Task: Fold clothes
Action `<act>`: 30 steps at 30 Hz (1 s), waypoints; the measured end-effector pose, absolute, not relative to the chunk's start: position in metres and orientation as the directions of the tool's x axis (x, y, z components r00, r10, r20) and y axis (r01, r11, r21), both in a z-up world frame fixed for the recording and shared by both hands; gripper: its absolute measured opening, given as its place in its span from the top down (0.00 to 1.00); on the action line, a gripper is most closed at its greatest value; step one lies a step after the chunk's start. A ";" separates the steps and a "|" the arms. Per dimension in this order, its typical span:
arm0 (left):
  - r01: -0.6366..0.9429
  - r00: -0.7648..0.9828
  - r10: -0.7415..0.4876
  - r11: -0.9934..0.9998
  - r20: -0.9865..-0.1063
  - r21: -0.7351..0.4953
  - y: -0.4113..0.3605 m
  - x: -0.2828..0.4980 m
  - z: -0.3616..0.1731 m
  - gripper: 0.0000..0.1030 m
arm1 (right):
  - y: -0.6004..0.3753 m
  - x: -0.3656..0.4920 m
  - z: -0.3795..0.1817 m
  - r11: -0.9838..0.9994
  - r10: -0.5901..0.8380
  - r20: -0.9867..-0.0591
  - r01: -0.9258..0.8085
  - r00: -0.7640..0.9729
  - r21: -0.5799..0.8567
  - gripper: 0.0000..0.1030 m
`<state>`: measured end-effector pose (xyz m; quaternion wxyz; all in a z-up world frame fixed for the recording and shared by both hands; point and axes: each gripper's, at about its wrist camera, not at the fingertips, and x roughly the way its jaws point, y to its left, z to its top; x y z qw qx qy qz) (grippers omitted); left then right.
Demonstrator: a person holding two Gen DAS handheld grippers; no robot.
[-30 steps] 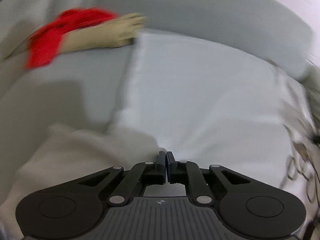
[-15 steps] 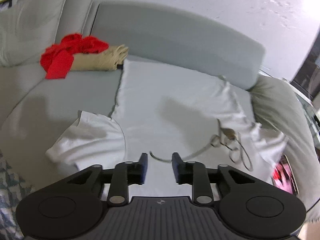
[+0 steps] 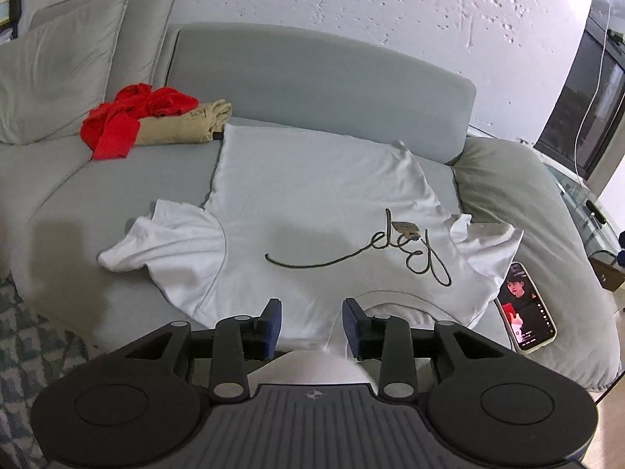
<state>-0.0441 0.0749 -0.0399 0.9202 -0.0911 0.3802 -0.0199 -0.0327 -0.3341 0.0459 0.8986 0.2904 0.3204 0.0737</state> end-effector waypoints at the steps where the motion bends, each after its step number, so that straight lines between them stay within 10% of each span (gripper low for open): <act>1: -0.038 0.706 -0.110 0.981 -0.700 -0.193 0.077 -0.043 -0.044 0.68 | -0.330 -0.034 0.045 0.823 0.316 -0.538 0.056 0.781 0.565 0.66; 7: -0.083 0.661 -0.088 0.978 -0.745 -0.189 0.082 -0.022 -0.071 0.67 | -0.311 -0.026 0.027 0.875 0.274 -0.607 0.068 0.746 0.479 0.56; 12: -0.100 0.659 -0.048 0.983 -0.751 -0.151 0.092 0.011 -0.088 0.68 | -0.294 0.008 -0.007 0.907 0.271 -0.644 0.035 0.715 0.420 0.73; 30: -0.004 0.517 -0.030 0.999 -0.855 -0.037 0.074 0.100 -0.148 0.93 | -0.191 0.151 -0.125 0.987 0.122 -0.844 -0.151 0.522 0.049 0.70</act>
